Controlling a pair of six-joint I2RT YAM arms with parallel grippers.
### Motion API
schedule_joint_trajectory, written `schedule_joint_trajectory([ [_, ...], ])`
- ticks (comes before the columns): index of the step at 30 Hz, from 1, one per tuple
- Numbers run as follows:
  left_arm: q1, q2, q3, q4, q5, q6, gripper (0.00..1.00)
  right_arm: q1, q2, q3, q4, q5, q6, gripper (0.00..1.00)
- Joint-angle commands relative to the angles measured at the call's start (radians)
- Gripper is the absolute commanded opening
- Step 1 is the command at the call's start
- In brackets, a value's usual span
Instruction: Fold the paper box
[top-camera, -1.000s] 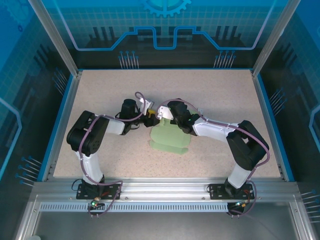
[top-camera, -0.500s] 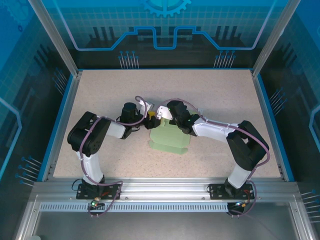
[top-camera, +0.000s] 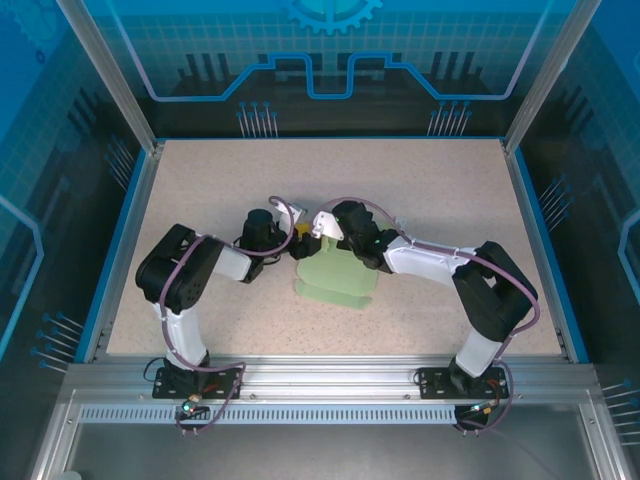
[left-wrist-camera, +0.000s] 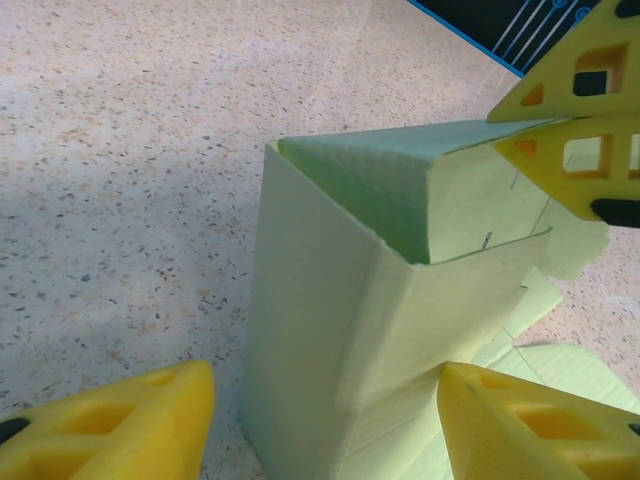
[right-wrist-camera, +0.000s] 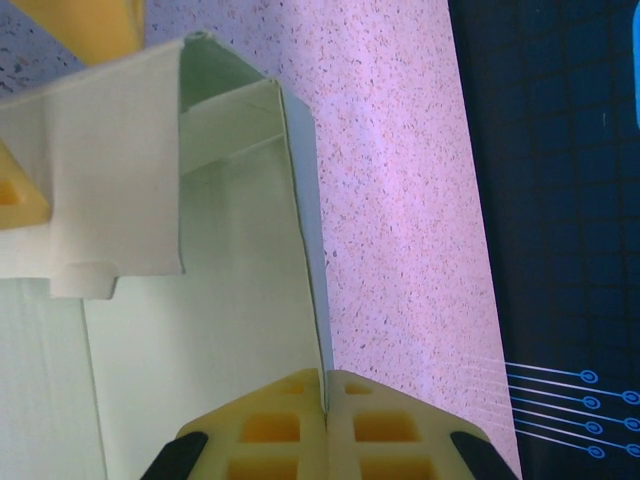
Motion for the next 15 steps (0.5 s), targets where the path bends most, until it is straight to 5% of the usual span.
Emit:
schedule_joint_trajectory([
  [1,-0.009,-0.001,-0.024,0.05,-0.061,-0.006,0.63,0.035,0.005,-0.01,0.034,-0.005,0.002,0.0],
  [15,-0.011,-0.019,-0.043,0.05,-0.145,-0.016,0.66,0.05,0.026,-0.008,0.012,0.001,-0.007,0.0],
])
